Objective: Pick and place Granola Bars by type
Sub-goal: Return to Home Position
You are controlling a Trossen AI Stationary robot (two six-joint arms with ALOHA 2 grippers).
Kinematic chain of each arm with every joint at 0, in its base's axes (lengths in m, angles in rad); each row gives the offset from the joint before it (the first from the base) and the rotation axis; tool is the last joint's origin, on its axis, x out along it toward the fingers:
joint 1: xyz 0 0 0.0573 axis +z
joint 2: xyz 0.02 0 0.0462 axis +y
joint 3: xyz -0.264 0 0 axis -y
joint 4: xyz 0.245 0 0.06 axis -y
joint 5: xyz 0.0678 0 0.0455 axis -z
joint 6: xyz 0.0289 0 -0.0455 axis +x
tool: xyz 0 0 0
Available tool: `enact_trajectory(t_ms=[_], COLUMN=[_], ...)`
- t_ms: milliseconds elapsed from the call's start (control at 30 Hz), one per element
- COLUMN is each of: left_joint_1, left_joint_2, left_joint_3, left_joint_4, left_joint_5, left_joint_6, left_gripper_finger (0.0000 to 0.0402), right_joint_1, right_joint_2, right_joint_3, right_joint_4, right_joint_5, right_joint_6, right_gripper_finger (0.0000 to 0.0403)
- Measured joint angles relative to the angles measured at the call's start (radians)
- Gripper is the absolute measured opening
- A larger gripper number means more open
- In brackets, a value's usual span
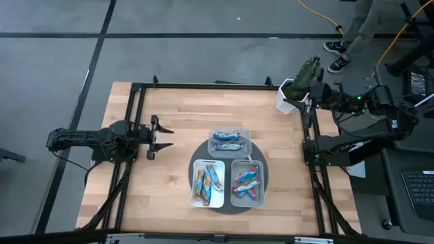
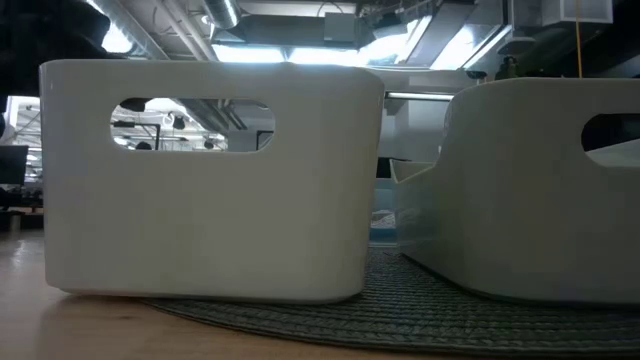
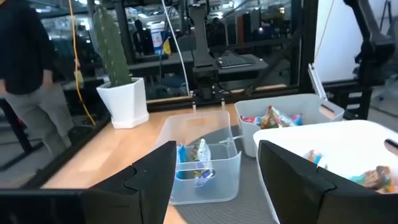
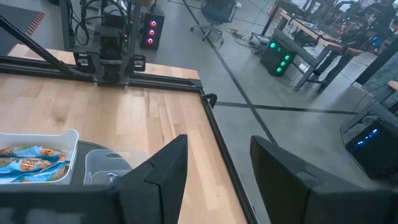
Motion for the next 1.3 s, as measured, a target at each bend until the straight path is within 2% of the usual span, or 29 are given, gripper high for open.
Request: enact_trajectory(t_ms=[1000,1100,1233,1300], left_joint_1=[0.0,0.0,0.0,0.0], left_joint_2=[0.0,0.0,0.0,0.0], left_joint_3=[0.0,0.0,0.0,0.0], left_joint_4=[0.002,0.002,0.002,0.002], left_joint_5=[-0.008,-0.008,-0.008,-0.008], left_joint_6=[-0.014,-0.014,-0.014,-0.014], left_gripper_finger=[0.0221,0.0221,0.0221,0.0221], right_joint_1=[0.0,0.0,0.021,0.039], right_joint_2=[0.0,0.0,-0.031,-0.075], right_joint_3=[0.0,0.0,-0.101,-0.225], right_joint_4=[0.009,0.01,0.107,0.24], right_joint_5=[-0.01,-0.012,-0.025,-0.103], right_joint_6=[0.065,0.129,0.247,0.218], right_gripper_finger=[0.0177,0.0177,0.0177,0.0177])
